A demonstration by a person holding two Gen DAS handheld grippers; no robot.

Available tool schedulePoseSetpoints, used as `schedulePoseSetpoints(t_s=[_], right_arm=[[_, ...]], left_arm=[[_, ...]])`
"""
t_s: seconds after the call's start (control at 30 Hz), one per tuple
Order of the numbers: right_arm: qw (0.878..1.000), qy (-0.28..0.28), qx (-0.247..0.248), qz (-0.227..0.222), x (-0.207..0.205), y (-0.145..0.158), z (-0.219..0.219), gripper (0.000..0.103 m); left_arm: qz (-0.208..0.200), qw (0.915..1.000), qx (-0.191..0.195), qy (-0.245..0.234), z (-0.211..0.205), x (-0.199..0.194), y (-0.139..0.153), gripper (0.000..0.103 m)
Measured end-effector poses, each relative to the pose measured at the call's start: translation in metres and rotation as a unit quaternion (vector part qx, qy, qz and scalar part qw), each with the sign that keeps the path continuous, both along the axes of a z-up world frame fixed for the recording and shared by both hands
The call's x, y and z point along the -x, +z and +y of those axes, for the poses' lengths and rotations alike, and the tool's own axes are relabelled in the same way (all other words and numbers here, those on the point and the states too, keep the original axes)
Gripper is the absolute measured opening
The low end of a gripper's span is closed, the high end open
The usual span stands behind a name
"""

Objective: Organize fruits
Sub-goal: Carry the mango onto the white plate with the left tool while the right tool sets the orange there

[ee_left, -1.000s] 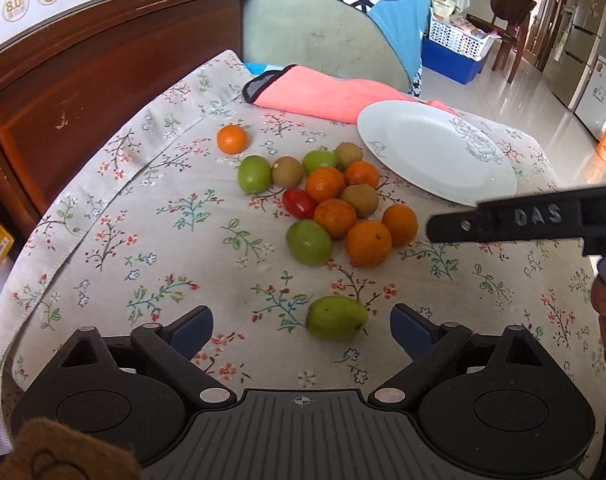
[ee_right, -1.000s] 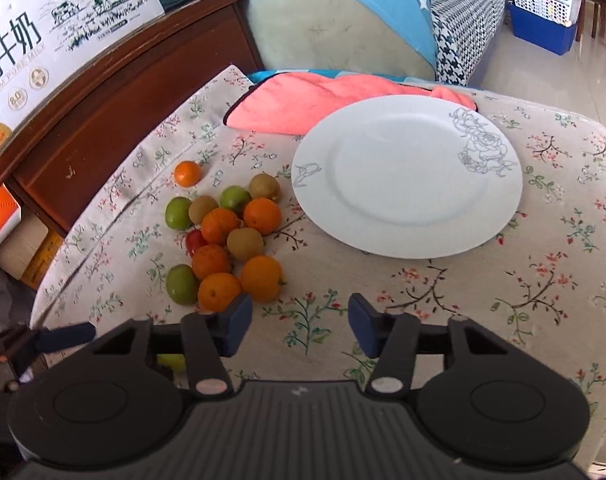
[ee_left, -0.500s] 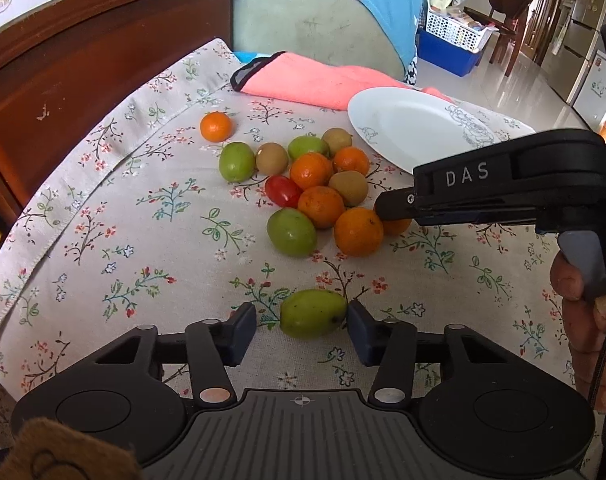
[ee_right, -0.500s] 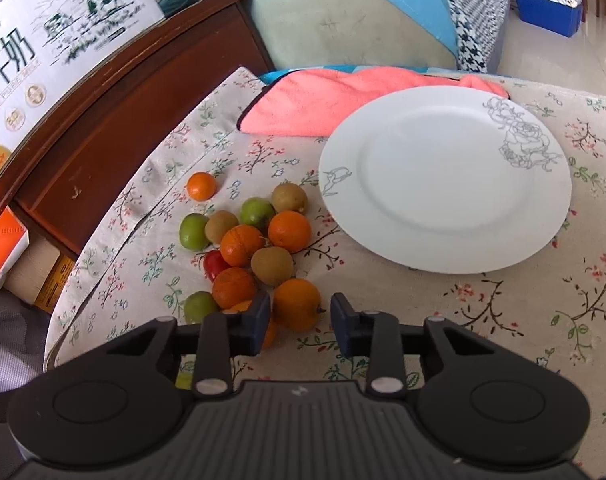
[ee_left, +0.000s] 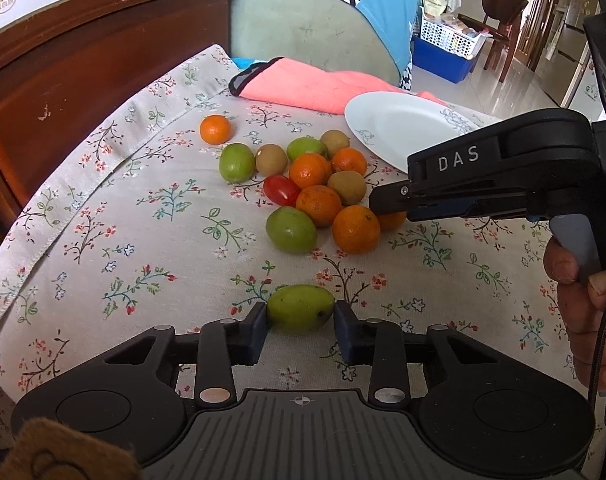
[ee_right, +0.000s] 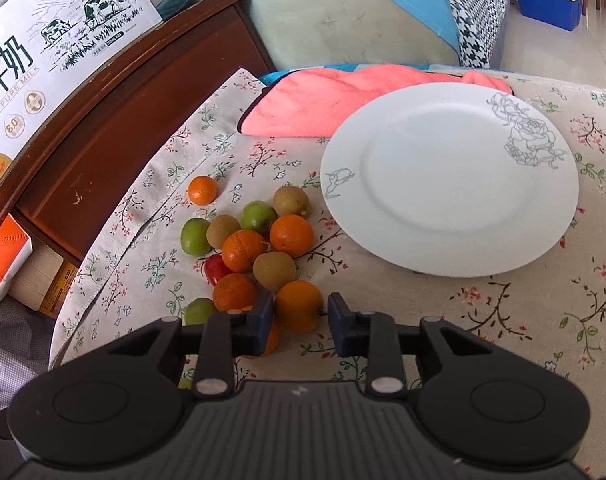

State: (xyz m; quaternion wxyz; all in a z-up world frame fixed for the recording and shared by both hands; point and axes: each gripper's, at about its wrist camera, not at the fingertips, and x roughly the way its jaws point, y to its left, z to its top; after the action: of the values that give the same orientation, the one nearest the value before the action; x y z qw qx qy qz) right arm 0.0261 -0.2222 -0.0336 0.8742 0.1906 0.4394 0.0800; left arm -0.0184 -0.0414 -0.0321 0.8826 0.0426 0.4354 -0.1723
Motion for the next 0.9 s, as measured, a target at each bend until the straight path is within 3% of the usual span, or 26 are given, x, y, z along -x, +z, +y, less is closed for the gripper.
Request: schedulePoseSetpoints(t_s=[0.2, 0.57, 0.9], right_arm=[[1.000, 0.003, -0.004, -0.015, 0.003, 0.008, -0.002, 0.029], [1.000, -0.008, -0.001, -0.022, 0.003, 0.018, -0.009, 0.029], [0.998, -0.050, -0.011, -0.027, 0.003, 0.030, -0.043, 0.029]], left_arm=[[-0.014, 0.9998, 0.009, 0.011, 0.002, -0.002, 0.008, 0.033], [-0.004, 0.9989, 0.036, 0.028, 0.000, -0.022, 0.023, 0.033], [-0.022, 0.9983, 0.053, 0.001, -0.023, -0.053, 0.040, 0.033]])
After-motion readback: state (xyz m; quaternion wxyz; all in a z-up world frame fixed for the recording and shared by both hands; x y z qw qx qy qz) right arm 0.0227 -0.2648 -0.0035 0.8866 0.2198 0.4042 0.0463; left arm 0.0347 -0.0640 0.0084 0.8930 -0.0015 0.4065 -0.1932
